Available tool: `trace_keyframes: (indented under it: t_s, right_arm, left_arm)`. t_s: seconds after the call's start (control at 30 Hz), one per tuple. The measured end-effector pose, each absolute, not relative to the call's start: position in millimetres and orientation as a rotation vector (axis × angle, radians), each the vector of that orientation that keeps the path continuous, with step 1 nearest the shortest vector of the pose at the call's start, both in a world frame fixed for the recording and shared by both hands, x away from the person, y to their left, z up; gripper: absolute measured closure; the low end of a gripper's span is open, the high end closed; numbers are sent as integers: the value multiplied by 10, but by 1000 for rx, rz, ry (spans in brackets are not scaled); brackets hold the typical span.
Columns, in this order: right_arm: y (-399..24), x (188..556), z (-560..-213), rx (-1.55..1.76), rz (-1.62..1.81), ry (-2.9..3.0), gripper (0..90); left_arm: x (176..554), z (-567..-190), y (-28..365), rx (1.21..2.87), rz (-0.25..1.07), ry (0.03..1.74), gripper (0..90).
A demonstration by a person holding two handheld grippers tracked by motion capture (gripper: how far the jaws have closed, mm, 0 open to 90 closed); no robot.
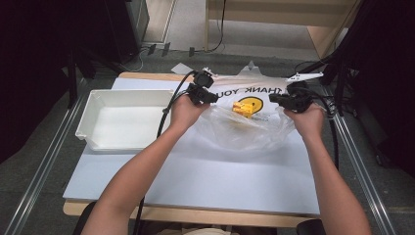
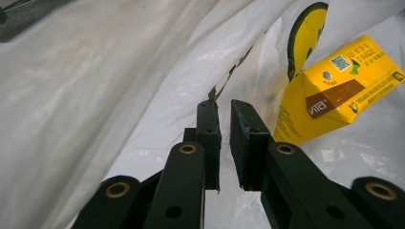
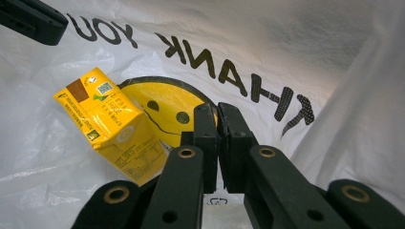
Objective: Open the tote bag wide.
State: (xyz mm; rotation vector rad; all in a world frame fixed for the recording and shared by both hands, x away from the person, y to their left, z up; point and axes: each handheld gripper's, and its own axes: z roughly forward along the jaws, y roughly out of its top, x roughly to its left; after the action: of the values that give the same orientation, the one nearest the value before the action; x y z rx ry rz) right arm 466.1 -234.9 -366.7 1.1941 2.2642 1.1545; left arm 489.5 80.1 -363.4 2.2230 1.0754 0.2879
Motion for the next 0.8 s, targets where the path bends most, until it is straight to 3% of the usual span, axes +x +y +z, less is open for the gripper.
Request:
trace_keyframes:
  t_s: [0.8]
  right_arm:
    - [-2377,4685,-4056,1224,1198,2227,859]
  left_arm:
    - [4931,-4038,834,2206,277,1129,804]
